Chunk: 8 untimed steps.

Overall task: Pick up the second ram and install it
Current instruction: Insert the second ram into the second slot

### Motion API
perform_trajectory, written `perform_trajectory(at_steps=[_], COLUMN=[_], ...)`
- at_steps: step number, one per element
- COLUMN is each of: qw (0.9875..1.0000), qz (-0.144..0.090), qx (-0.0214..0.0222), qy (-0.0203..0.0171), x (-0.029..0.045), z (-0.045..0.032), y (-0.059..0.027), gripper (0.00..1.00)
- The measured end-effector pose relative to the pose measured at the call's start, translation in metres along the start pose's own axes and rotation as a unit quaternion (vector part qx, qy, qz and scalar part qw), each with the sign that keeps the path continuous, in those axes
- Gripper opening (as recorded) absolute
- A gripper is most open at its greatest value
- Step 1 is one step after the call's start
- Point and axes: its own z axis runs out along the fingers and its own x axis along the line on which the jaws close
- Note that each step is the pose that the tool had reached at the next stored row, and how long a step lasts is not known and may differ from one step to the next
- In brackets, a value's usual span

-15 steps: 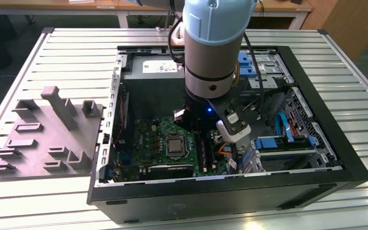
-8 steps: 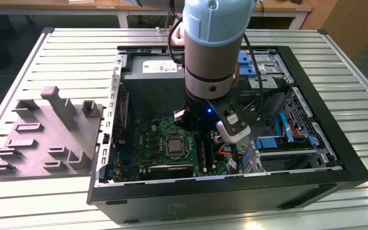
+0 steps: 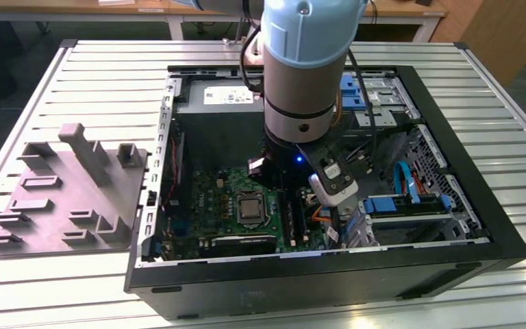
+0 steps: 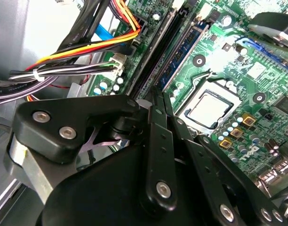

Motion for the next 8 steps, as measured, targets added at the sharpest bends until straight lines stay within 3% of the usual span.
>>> perform_trajectory(at_steps=[8], qw=[1.0000], qz=[0.000], qx=[-0.0001], qy=[0.0000], x=[0.0000], z=[0.0001], y=[0.0000], gripper=[0.11])
